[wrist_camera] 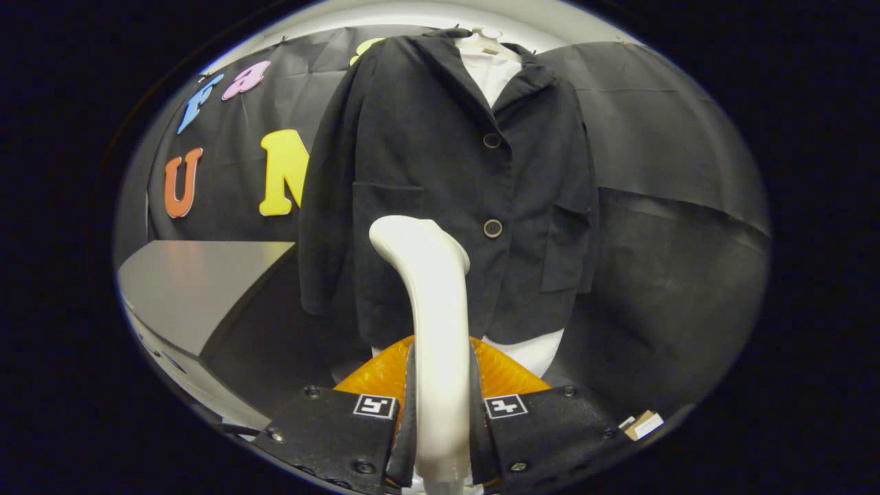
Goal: Iron the clothes twice with a garment steamer, once on the left side and once on the right side.
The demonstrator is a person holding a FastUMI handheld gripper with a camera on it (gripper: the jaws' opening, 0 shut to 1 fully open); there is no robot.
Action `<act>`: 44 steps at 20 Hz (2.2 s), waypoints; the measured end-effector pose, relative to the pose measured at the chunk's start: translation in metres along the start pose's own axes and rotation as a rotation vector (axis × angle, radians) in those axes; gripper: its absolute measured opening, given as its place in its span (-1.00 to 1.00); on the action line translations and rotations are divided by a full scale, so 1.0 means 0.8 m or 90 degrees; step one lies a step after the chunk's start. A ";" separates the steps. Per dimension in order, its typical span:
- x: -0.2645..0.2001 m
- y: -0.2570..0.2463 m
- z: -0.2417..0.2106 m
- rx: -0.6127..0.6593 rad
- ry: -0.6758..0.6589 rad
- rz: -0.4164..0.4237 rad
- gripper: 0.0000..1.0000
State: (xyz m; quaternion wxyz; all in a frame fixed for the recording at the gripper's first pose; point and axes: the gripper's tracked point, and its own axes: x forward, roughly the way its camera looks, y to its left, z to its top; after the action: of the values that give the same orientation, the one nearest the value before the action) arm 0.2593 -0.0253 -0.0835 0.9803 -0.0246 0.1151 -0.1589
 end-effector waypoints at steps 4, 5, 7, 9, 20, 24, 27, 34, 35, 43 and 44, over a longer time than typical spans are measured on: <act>0.001 -0.001 -0.022 -0.012 0.020 -0.002 -0.32; 0.000 -0.001 -0.025 -0.015 0.023 -0.002 -0.32; 0.002 -0.001 -0.030 -0.017 0.027 -0.001 -0.32; 0.000 -0.002 -0.030 -0.017 0.029 -0.001 -0.32; -0.069 -0.076 0.085 0.066 -0.094 -0.027 -0.33; -0.089 -0.128 0.136 0.083 -0.146 -0.057 -0.33; -0.096 -0.167 0.172 0.099 -0.186 -0.085 -0.33; -0.112 -0.236 0.255 0.131 -0.274 -0.114 -0.33; -0.114 -0.240 0.267 0.136 -0.290 -0.110 -0.33; -0.096 -0.262 0.364 0.132 -0.370 -0.090 -0.33; -0.091 -0.262 0.372 0.128 -0.374 -0.085 -0.33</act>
State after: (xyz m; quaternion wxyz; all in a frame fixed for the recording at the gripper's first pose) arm 0.1977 -0.1978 0.2396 0.9565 0.0201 -0.1912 -0.2194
